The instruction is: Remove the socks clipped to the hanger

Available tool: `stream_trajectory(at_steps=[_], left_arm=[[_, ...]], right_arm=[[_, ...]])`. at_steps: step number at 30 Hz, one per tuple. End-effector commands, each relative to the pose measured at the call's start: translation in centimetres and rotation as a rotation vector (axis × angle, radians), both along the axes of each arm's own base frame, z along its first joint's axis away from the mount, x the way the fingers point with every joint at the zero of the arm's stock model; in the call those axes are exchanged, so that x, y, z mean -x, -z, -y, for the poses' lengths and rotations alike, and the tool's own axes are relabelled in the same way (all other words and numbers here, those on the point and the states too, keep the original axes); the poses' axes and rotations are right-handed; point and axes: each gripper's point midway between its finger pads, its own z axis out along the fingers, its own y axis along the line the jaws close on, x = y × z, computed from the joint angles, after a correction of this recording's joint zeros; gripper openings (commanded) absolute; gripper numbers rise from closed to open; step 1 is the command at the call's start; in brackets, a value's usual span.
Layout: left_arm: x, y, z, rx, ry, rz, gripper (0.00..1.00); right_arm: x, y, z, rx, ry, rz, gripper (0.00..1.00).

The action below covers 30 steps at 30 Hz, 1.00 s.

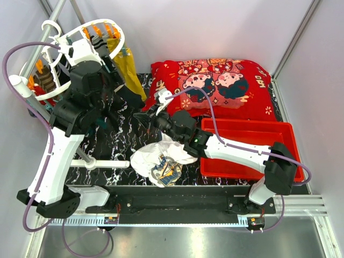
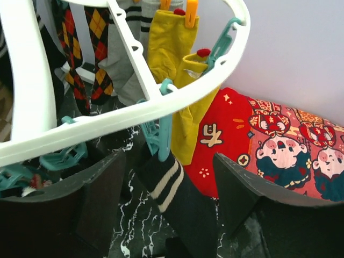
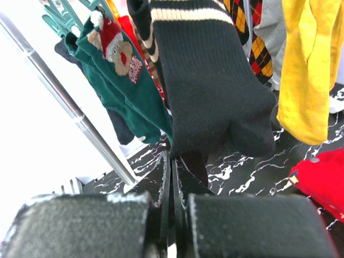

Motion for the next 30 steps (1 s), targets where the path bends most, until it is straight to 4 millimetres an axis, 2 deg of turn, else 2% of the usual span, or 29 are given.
stream_trajectory(at_steps=[1,3,5,13,20,22,30], left_arm=[[-0.7,-0.6,-0.3,0.101,0.024,0.023,0.69],[-0.9,-0.6,-0.3,0.110,0.029,0.037,0.69],[-0.8,-1.5,-0.1,0.116,0.052,0.083,0.69],[-1.5,-0.5,-0.8,0.135,0.058,0.093,0.66],[-2.7,-0.4,-1.0,0.151,0.080,0.097,0.66],[-2.7,-0.9,-0.9,0.168,0.105,0.124,0.66],[-2.8,-0.7,-0.7,0.198,0.135,0.154,0.65]], right_arm=[[1.6,-4.0,0.6,-0.124,-0.040,0.035,0.00],[1.8,-3.9,0.3,-0.132,-0.063,0.027,0.00],[1.9,-3.8,0.1,-0.139,-0.069,0.022,0.00],[2.1,-3.7,0.0,-0.161,-0.083,-0.001,0.00],[2.4,-3.8,0.2,-0.170,-0.088,-0.004,0.00],[2.4,-3.9,0.3,-0.172,-0.087,-0.004,0.00],[2.8,-3.6,-0.1,-0.185,-0.115,-0.034,0.00]])
